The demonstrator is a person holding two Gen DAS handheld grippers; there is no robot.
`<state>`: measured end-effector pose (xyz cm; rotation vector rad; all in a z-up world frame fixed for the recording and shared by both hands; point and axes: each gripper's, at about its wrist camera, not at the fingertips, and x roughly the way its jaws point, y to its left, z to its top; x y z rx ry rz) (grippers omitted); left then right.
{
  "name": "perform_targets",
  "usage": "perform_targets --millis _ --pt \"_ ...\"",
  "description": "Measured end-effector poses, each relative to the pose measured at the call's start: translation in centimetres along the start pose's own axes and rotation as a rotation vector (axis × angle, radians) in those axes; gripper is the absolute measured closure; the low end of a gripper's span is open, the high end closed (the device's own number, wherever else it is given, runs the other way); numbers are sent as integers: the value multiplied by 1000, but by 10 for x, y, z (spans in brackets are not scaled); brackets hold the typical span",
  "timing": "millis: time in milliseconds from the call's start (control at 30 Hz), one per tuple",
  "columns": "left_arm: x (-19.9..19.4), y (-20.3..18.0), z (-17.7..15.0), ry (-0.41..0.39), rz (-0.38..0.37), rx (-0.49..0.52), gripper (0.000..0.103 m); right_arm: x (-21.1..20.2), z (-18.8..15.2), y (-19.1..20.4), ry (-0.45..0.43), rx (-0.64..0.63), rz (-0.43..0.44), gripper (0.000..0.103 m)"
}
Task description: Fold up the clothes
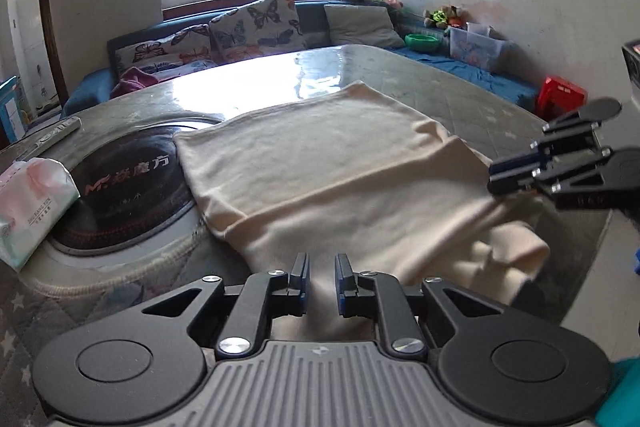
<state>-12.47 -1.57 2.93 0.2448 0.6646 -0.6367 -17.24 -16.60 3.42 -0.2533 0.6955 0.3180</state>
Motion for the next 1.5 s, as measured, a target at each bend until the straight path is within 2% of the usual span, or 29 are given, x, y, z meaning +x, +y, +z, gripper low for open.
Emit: perform_targets --millis 167,400,533,633,667,700,733,767,833,967,1133,1267,1300,1367,1400,1500 --pt "-11 -15 -12 6 -13 108 70 2 -5 2 17 -31 -2 92" --pt "-22 -39 -28 15 -28 284 67 -16 -2 2 -2 -26 9 84" --pt "-21 -54 -33 -5 -46 358 67 -26 -7 4 -3 -48 -4 67" --pt "-13 -61 -35 -27 -37 394 67 -34 -13 7 6 -83 -8 66" --pt "-11 -61 -34 -36 -38 396 68 -36 -15 8 10 -95 -6 64" --pt "-9 -61 -34 -45 -40 397 69 -38 -18 9 13 -108 -6 57" --pt "-8 -61 -34 -54 -42 398 77 -41 -20 11 12 -128 -9 51" --pt "-7 -61 -33 -64 -43 397 84 -43 -22 13 12 -155 -5 50" --pt "-8 -57 -28 -88 -43 376 91 -47 -27 18 13 -207 4 48" --pt "-9 -45 -12 -118 -38 294 93 -45 -34 29 -1 -282 37 40" --pt "0 -26 10 -115 -58 177 93 -28 -33 40 -48 -344 60 40" --pt "9 -16 20 -101 -78 127 93 -10 -23 36 -71 -317 69 44" --pt "10 -15 20 -97 -79 128 93 -5 -21 35 -76 -311 72 50" --pt "12 -13 20 -86 -90 126 93 2 -14 28 -65 -273 106 69" --pt "11 -12 18 -81 -99 128 93 4 -11 24 -54 -248 130 83" --pt "6 -11 10 -73 -100 140 87 8 0 13 -23 -178 179 88"
